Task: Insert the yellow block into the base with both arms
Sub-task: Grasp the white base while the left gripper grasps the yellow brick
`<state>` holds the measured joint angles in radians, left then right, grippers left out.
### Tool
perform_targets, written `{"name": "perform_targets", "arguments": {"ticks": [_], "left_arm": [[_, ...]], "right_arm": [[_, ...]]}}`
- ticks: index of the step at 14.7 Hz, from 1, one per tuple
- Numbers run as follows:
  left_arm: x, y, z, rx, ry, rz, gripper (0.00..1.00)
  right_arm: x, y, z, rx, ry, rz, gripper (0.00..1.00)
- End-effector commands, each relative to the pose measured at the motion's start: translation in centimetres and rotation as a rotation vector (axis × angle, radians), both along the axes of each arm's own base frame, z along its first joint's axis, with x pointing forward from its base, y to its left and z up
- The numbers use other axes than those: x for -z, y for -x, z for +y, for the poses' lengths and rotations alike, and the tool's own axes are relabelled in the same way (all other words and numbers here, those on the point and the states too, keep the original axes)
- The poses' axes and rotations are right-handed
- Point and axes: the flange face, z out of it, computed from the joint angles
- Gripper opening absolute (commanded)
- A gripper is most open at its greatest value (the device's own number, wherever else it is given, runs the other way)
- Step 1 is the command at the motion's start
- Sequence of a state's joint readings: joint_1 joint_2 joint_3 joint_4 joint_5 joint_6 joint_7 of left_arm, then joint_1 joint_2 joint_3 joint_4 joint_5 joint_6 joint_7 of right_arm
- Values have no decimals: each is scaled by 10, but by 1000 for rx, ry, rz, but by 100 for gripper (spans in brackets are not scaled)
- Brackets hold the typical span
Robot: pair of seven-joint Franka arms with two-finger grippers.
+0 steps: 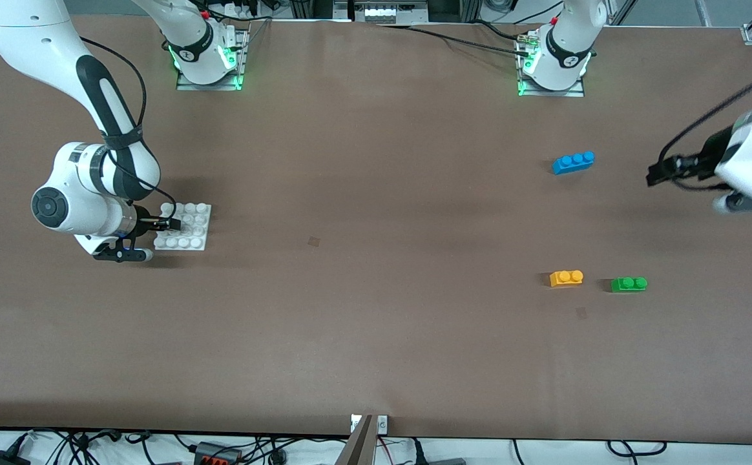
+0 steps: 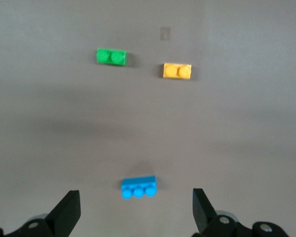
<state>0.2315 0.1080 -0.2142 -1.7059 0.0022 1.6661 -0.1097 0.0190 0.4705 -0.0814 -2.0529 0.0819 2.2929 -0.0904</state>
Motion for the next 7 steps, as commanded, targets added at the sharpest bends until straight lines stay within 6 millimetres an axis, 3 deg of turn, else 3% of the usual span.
{"name": "perform_targets", "arguments": {"ticks": [1,4,5,7], "left_arm": [[50,-26,-6,12,41,7,100],[132,-38,-5,-31,62,-30,100],[150,-40,-10,-46,74,-34,100],[175,-46,-48,-25,79,-26,100]], "right_arm": [[12,3,-11,-21,1,10,61],[19,5,-8,-26,1,24,59],[19,5,-4,-33,0,30,57],[22,6,4,-43,-3,38,54]]}}
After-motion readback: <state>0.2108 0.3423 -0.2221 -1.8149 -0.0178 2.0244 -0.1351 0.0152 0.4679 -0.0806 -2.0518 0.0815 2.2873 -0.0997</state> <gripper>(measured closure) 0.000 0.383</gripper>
